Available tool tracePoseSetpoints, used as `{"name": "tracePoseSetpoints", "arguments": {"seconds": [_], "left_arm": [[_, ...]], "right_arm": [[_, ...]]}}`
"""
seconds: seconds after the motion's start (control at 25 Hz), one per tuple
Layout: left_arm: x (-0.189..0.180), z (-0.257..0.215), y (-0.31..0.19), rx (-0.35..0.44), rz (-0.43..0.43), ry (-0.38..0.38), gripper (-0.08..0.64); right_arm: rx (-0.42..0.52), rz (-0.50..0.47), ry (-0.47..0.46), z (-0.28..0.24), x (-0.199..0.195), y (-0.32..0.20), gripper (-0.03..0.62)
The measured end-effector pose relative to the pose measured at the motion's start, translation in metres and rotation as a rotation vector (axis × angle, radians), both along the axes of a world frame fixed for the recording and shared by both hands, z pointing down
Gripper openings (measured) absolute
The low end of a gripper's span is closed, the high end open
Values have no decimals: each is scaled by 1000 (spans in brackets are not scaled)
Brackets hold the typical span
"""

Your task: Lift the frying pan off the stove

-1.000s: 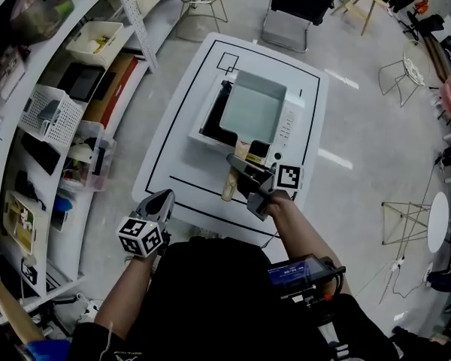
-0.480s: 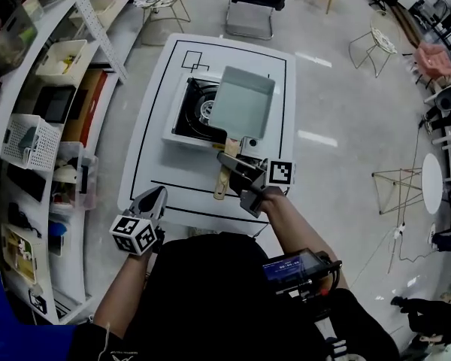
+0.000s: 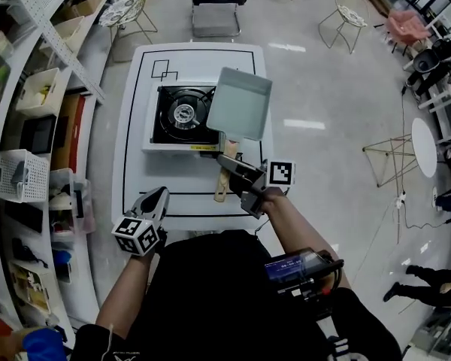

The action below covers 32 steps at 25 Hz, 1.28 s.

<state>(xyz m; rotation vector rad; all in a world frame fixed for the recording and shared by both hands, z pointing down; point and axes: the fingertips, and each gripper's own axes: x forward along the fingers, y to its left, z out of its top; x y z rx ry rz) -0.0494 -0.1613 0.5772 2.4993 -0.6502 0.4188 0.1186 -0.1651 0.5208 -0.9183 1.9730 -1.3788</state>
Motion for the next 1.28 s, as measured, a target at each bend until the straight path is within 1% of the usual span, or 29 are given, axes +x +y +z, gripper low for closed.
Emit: {"name": "tracePoseSetpoints", "arguments": {"seconds": [0.6, 1.04, 1.28], "left_arm": [[63, -4, 25, 2, 208, 4, 9], [109, 1, 51, 8, 359, -1, 9], [139, 0, 63, 24, 440, 11, 9]], "right_arm": [[-7, 190, -9, 2, 51, 68, 169], [-9, 332, 3, 4, 86, 123, 169], [-8, 395, 19, 8, 102, 150, 169]]}}
